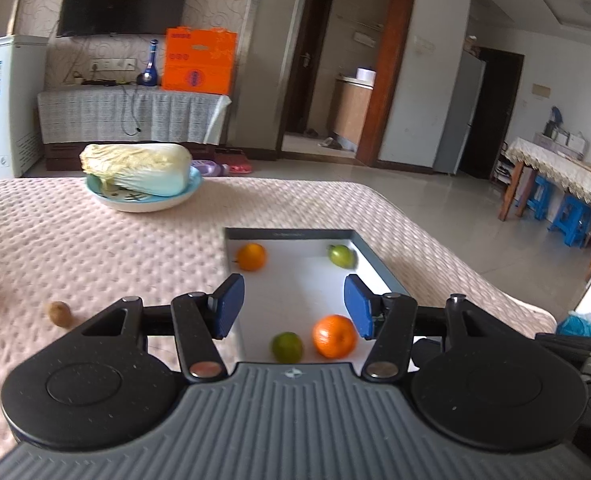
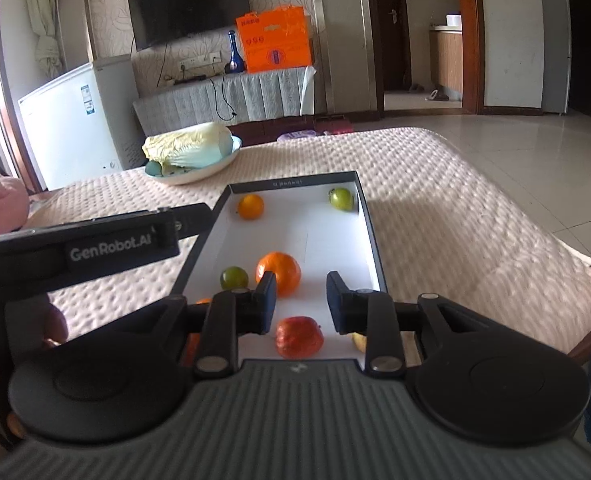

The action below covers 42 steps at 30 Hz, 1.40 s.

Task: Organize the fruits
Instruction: 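Move both open tools back to the small orange and kiwi on the bed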

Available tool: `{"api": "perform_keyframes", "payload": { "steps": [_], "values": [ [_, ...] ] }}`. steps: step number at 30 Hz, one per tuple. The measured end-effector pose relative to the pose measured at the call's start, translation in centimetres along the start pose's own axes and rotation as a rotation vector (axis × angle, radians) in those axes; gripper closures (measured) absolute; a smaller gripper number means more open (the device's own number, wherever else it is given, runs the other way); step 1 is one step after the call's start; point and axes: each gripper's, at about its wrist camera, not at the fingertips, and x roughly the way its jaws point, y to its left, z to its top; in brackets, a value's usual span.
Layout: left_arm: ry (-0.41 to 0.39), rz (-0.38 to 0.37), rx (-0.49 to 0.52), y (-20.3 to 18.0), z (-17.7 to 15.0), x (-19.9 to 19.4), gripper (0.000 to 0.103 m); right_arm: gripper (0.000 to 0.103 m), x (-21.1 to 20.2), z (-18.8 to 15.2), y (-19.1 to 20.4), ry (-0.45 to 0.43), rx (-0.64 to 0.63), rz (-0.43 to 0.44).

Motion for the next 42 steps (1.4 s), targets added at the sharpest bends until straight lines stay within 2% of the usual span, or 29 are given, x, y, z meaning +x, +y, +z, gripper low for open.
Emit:
{"api": "perform_keyframes", "payload": {
  "steps": [10, 15, 22, 26, 42],
  "values": [
    [-0.019, 0.060, -0.035, 3.8, 0.8, -1.9, 0.042, 0.073, 0.5, 0.4, 3.2, -0.052, -0.036, -0.001],
    [-0.036, 0.095, -0.055, 6.3, 1.1, -3.4, 0.042, 0.073, 0.7, 0.6, 5.7, -0.084, -0.059, 0.049],
    [-0.046, 0.152, -0.081, 10.3, 1.4, -5.4, 0.041, 0.073, 2.0, 0.5, 10.6, -0.062, -0.121, 0.162],
    [-0.051, 0.184, -0.094, 12.8, 1.4, -6.8, 0.041, 0.073, 2.8, 0.2, 13.1, -0.048, -0.141, 0.194],
    [-0.055, 0.352, -0.225, 23.0, 0.7, -11.6, 0.042, 0.073, 7.4, -1.0, 18.7, 0.028, -0.191, 0.221]
  ]
}}
